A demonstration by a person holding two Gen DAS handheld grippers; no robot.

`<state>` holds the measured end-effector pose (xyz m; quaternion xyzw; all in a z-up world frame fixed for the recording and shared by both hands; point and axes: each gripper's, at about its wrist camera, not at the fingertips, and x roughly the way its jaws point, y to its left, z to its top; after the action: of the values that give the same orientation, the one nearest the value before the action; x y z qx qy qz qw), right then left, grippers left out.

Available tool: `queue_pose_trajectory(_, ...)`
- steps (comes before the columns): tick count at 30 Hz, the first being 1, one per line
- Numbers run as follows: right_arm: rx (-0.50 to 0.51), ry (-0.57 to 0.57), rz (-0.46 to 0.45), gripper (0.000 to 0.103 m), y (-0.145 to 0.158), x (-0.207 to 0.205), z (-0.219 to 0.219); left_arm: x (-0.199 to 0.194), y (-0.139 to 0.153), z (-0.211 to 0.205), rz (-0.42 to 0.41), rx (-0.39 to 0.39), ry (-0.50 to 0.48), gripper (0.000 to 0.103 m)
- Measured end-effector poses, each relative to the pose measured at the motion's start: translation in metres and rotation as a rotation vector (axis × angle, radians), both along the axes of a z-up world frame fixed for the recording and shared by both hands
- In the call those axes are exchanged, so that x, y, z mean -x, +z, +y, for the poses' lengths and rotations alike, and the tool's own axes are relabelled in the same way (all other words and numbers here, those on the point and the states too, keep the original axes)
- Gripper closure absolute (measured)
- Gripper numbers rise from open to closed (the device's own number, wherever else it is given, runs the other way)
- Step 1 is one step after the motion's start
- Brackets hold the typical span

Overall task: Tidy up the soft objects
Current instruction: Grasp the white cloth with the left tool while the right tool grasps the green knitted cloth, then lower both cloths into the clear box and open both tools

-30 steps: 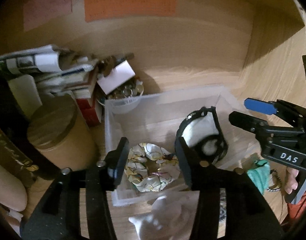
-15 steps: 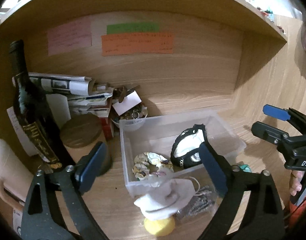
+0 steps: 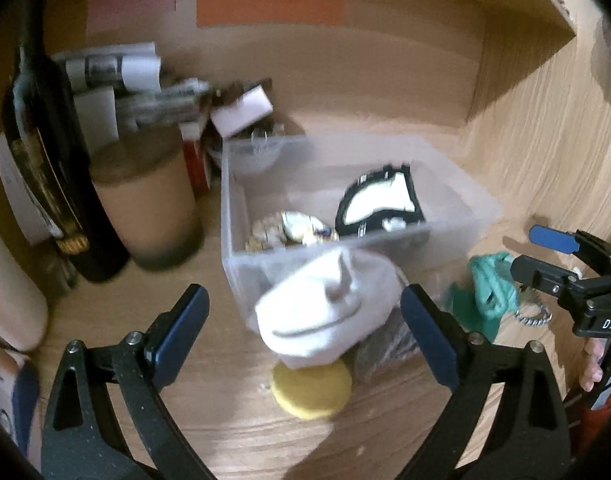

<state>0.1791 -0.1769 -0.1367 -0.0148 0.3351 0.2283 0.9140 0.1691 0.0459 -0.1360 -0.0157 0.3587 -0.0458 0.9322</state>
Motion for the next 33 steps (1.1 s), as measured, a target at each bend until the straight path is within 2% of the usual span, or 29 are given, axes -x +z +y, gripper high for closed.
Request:
queue_pose_trajectory(5,-0.004,-0.003,0.087,0.018,-0.024,-0.006,0.001,-0.005,-0.02,-0.002,0.049,0.013,-0.003,0.006)
queue_pose_trajectory(7,-0.007,0.001,0.114,0.02,-0.03,-0.009,0.002,-0.006,-0.023,-0.002,0.05,0.015,-0.003,0.01)
queue_pose_trajectory(8,-0.007,0.001,0.121,0.023,-0.031,-0.01,0.003,-0.006,-0.024,-0.003,0.052,0.018,-0.005,0.015)
queue_pose_trajectory(9,-0.007,0.001,0.129,0.03,-0.033,-0.011,0.003,-0.007,-0.025,-0.003,0.056,0.023,-0.011,0.021)
queue_pose_trajectory(14,-0.031,0.009,0.149,0.046,-0.037,-0.011,0.002,-0.011,-0.026,-0.004,0.053,0.038,-0.018,0.034)
queue_pose_trajectory(16,-0.036,0.007,0.149,0.061,-0.037,-0.011,-0.001,-0.01,-0.026,-0.005,0.05,0.046,-0.028,0.041)
queue_pose_trajectory(18,-0.042,0.007,0.153,0.071,-0.037,-0.011,-0.003,-0.009,-0.025,-0.006,0.05,0.047,-0.034,0.053)
queue_pose_trajectory(19,-0.044,0.006,0.152,0.076,-0.037,-0.011,-0.004,-0.009,-0.025,-0.007,0.051,0.041,-0.029,0.055)
queue_pose_trajectory(22,-0.038,-0.001,0.14,0.083,-0.036,-0.01,-0.006,-0.006,-0.023,-0.01,0.044,0.034,-0.037,0.065)
queue_pose_trajectory(26,-0.046,-0.006,0.115,0.087,-0.03,-0.007,-0.009,0.001,-0.015,-0.013,0.019,0.018,-0.05,0.07)
queue_pose_trajectory(33,-0.064,-0.009,0.031,0.087,-0.003,0.0,-0.012,0.015,0.007,-0.012,-0.038,0.017,-0.047,0.071)
